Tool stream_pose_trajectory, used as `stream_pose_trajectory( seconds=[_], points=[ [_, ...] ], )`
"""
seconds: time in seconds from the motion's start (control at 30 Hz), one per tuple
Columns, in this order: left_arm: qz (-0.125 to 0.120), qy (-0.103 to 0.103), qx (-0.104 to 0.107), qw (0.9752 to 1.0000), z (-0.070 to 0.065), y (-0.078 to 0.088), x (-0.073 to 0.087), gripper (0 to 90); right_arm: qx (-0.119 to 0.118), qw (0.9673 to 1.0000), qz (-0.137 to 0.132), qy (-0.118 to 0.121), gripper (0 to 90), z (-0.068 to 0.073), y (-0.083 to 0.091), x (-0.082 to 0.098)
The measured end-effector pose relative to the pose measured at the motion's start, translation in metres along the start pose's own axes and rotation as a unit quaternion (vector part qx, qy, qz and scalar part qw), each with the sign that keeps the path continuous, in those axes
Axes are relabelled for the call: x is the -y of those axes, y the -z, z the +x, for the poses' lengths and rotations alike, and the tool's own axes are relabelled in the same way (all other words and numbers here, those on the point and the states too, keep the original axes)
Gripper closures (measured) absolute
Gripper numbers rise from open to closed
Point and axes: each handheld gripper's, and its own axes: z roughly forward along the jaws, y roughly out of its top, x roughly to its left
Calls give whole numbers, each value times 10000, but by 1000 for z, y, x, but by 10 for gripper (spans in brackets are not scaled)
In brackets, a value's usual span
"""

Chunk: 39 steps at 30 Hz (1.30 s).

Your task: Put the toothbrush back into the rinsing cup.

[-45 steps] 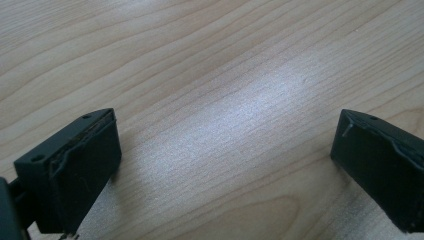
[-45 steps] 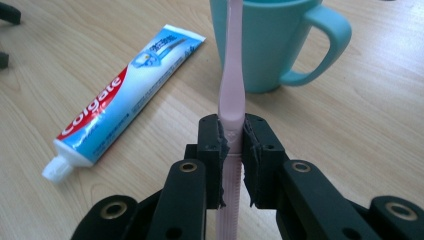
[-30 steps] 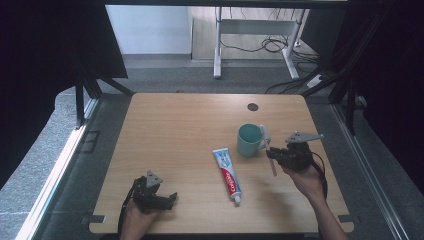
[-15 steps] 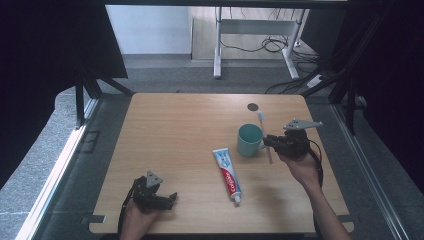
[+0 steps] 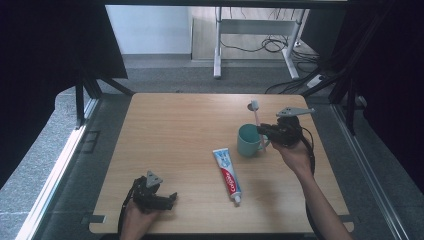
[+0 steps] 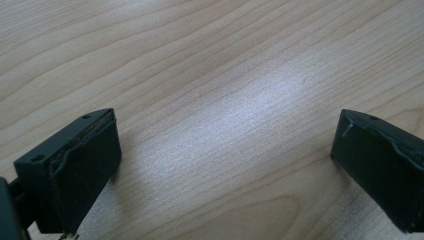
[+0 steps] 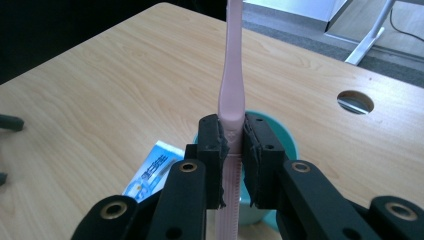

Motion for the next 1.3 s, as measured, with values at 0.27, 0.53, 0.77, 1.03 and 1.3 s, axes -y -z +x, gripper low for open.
stream_pose_trajectory(
  seconds=[0.27,0.53,0.77,1.03,1.3],
  points=[
    [-1,-1,1,10000,0,0,0,0,47,10000,-65,3,781,-1,-9,-15],
    [-3,-2,-6,10000,0,0,0,0,157,9998,-109,-8,781,-3,-18,-24],
    [-3,-3,-6,10000,0,0,0,0,231,9996,-133,6,781,-3,-25,-32],
    [1,-2,-1,10000,0,0,0,0,275,9995,-131,-5,781,-5,-32,-34],
    [-4,-1,-3,10000,0,0,0,0,297,9995,-113,-38,781,-8,-38,-26]
  ],
)
